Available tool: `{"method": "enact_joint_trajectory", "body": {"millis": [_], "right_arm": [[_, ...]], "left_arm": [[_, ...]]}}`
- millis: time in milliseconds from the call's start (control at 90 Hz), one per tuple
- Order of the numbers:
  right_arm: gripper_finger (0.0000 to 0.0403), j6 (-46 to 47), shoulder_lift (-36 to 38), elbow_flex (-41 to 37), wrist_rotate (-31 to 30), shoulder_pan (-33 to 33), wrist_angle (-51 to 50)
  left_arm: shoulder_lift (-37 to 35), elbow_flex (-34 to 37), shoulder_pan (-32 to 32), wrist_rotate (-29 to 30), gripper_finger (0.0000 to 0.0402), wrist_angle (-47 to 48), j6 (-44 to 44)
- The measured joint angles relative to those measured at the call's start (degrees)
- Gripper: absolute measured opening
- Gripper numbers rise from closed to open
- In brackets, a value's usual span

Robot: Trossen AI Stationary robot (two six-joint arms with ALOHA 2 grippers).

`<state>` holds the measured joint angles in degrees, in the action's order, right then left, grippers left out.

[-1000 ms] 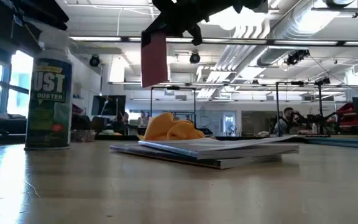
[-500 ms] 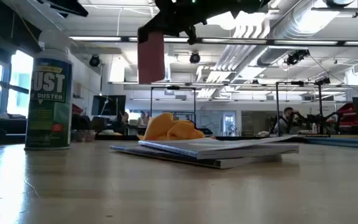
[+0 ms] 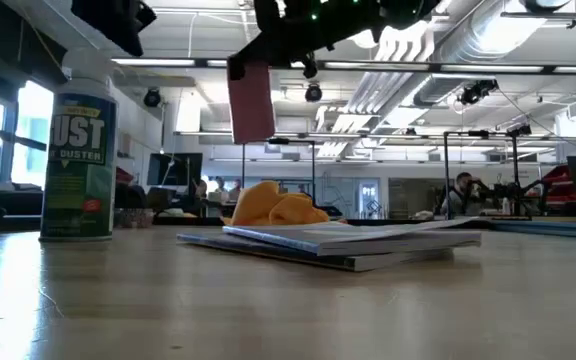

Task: Apply microfiber cloth
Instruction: Spray the cellphone using the spray bottle

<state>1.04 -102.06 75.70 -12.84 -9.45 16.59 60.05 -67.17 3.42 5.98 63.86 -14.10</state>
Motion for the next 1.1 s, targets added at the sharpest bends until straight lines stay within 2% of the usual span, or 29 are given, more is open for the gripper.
{"method": "enact_joint_trajectory", "body": {"millis": [344, 467, 622, 811, 1000, 1100], "right_arm": [[0.0, 3.46, 0.0, -0.02, -1.01, 0.11, -1.37], [0.0, 3.74, -0.01, -0.02, -5.06, 1.08, -1.51], [0.0, 3.0, -1.05, -0.02, -6.57, 3.08, -0.09], [0.0, 4.18, -2.8, -0.02, -10.75, 4.36, 1.97], [0.0, 6.49, -2.99, 0.0, -11.39, 4.66, 3.48], [0.0, 6.47, -2.99, 0.0, -11.8, 4.8, 3.45]], "left_arm": [[10.17, -10.68, -0.09, -0.29, 0.0, 9.6, 4.67], [11.43, -13.39, -0.98, -1.05, 0.0, 13.39, 5.69], [11.28, -13.58, -3.48, -1.12, 0.0, 15.44, 6.81], [11.95, -13.46, -4.3, -0.77, 0.0, 15.35, 15.92], [12.07, -11.96, -5.43, -0.39, 0.0, 16.03, 17.44], [12.07, -11.33, -6.31, 2.01, 0.0, 15.97, 18.23]]}}
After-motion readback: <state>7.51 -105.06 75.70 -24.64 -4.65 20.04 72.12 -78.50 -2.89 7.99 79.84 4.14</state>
